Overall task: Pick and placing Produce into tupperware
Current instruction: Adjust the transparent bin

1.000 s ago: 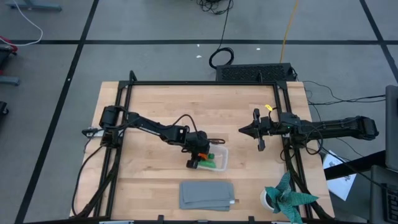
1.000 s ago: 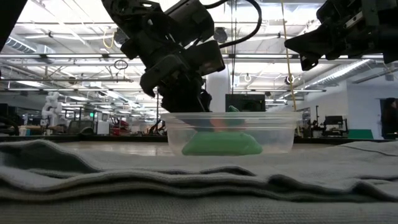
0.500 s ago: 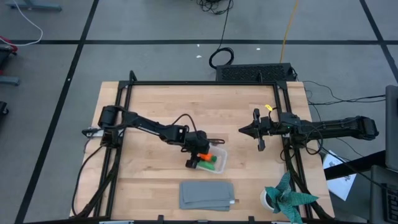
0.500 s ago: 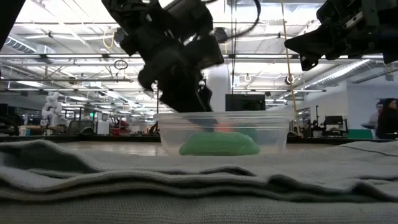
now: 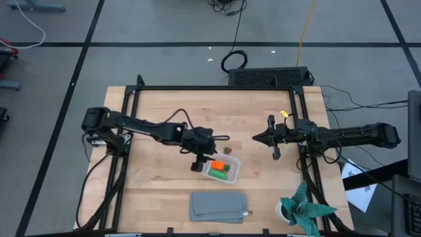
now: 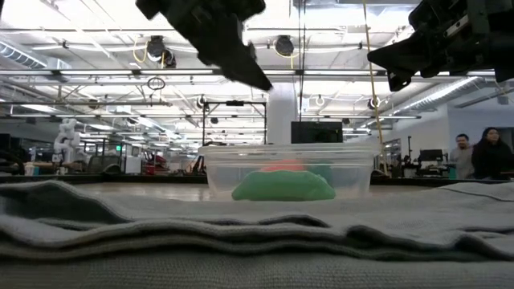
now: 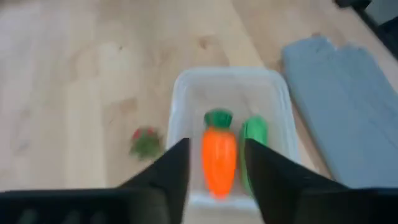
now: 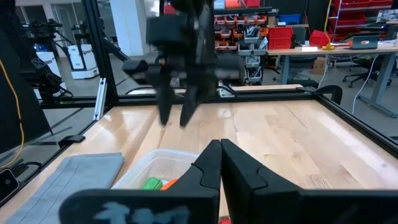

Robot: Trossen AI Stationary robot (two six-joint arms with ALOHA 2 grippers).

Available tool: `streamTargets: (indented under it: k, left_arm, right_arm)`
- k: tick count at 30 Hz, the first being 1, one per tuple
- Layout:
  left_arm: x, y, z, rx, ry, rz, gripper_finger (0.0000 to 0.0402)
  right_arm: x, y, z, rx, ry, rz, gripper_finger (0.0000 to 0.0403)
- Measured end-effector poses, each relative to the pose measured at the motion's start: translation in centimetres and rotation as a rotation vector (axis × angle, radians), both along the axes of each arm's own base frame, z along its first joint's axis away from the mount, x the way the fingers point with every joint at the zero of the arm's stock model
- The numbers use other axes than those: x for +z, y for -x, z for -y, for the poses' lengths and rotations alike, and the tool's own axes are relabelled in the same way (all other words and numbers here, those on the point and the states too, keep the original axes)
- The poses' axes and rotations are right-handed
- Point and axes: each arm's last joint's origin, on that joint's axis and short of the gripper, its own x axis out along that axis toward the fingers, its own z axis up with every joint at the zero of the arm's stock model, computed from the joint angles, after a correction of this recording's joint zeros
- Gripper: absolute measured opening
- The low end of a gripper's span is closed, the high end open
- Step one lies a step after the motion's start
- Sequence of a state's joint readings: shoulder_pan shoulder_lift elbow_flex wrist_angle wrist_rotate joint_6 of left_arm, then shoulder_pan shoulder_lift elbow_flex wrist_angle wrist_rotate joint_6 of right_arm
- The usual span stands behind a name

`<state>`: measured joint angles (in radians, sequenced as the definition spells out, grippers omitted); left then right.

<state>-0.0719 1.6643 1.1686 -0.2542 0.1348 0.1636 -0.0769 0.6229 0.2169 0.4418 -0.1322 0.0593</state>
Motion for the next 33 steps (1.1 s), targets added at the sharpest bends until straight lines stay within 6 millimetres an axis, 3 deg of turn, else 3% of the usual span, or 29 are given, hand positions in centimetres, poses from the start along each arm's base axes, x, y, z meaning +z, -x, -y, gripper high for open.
streamTargets:
  k: [4,6,12,21,27,33]
  left_arm:
    - [1.9,1.2,-0.1,0.029,-0.091,0.034,0.0042]
    - [2.6,1.7,-0.3,0.053,-0.103,0.046,0.0012]
    - [4.3,2.8,-0.8,0.12,-0.146,0.082,0.0005]
    - [5.2,3.4,-0.9,0.151,-0.176,0.101,0.0001]
    - [4.4,3.5,-0.9,0.145,-0.16,0.099,0.0001]
    - [1.8,3.6,-1.3,0.146,-0.105,0.139,0.0001]
  right_arm:
    - [0.0,0.0,0.0,0.0,0.0,0.001,0.0]
    - [0.0,0.0,0.0,0.0,0.0,0.0,0.0]
    - [0.0,0.0,0.0,0.0,0.0,-0.004,0.0]
    - [0.0,0.0,0.0,0.001,0.0,-0.004,0.0]
    - [0.0,0.0,0.0,0.0,0.0,-0.005,0.0]
    - [0.0,0.0,0.0,0.0,0.0,-0.004,0.0]
